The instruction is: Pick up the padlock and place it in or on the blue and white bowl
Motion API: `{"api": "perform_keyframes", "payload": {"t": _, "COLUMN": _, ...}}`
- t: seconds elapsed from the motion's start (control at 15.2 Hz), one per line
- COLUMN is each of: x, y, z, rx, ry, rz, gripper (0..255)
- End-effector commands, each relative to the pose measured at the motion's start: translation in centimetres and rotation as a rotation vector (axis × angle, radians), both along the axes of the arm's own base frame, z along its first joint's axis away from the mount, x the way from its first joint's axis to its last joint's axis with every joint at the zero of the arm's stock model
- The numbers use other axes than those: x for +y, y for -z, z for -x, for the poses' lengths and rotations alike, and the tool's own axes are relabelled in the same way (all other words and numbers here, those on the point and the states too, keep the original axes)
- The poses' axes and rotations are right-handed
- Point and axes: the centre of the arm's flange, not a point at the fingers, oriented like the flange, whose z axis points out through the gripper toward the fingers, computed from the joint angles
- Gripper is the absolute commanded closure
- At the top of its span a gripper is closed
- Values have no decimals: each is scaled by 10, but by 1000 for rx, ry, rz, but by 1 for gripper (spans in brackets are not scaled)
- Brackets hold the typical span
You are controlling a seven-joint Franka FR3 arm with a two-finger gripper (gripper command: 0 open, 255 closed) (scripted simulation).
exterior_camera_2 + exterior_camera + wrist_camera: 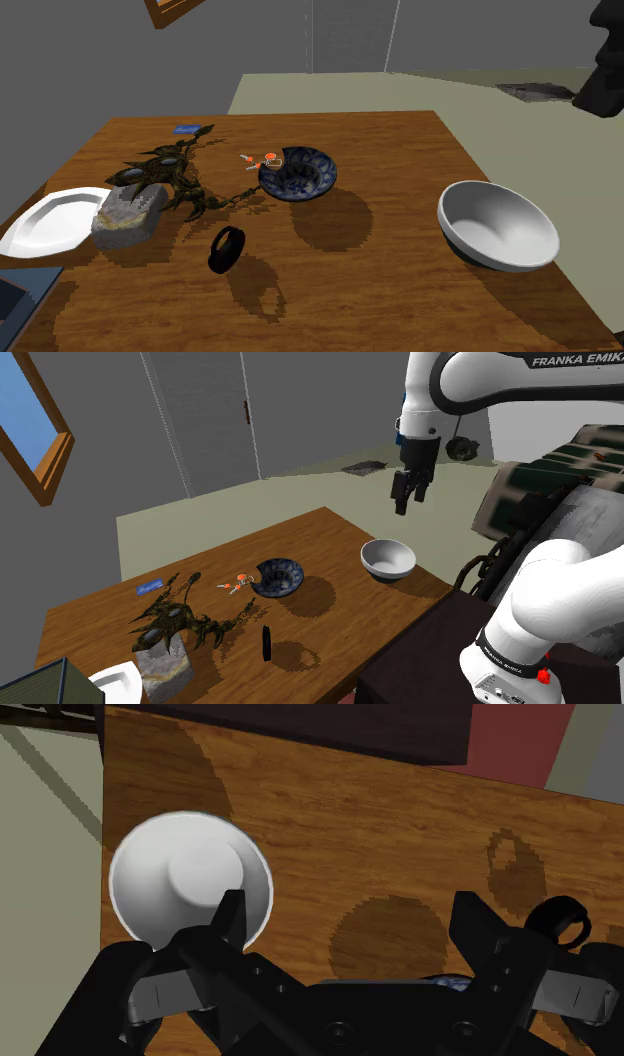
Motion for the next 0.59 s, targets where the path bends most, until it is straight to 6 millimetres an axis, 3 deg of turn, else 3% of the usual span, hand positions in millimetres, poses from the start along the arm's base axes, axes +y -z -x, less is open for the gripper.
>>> {"api": "perform_keyframes", "payload": {"t": 0.0, "x": 0, "y": 0, "z": 0, "rx": 0, "ry": 0, "rz": 0, "gripper": 0}}
{"api": "perform_keyframes", "payload": {"t": 0.53, "x": 77, "y": 62, "z": -33, "rx": 50, "ry": 141, "rz": -19, "gripper": 0}}
